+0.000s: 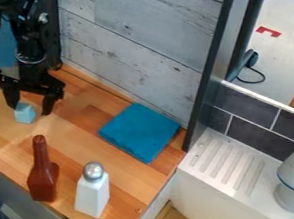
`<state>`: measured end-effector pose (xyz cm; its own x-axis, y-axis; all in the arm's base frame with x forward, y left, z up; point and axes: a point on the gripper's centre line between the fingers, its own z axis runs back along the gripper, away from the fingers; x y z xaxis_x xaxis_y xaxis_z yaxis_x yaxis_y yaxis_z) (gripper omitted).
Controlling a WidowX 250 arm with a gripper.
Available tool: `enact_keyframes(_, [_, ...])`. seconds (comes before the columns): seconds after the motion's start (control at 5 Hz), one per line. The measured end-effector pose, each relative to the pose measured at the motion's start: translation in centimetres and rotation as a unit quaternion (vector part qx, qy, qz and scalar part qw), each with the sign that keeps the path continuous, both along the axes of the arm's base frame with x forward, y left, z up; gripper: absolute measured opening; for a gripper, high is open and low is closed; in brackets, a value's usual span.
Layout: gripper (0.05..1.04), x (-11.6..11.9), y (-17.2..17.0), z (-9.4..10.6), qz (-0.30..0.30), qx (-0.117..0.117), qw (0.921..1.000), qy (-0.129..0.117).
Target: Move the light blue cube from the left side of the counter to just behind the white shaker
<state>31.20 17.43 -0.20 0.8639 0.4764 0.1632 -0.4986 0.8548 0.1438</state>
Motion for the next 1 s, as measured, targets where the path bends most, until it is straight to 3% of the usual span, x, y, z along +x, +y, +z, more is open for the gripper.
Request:
enact_keyframes(0.4, [1.001, -1.1, 1.2, -1.1, 0.013, -0.002, 0.9998, 0.016])
enact_keyframes(0.6, [0.945, -1.4, 1.8, -1.1, 0.013, -0.005, 0.9997, 0.019])
enact_keyframes(0.8, [0.697, -1.9, 2.7, -1.1, 0.022, -0.012, 0.9995, 0.017])
enact_keyframes(1.0, [0.532, -2.3, 2.8, -1.1, 0.017, -0.025, 0.9994, 0.018])
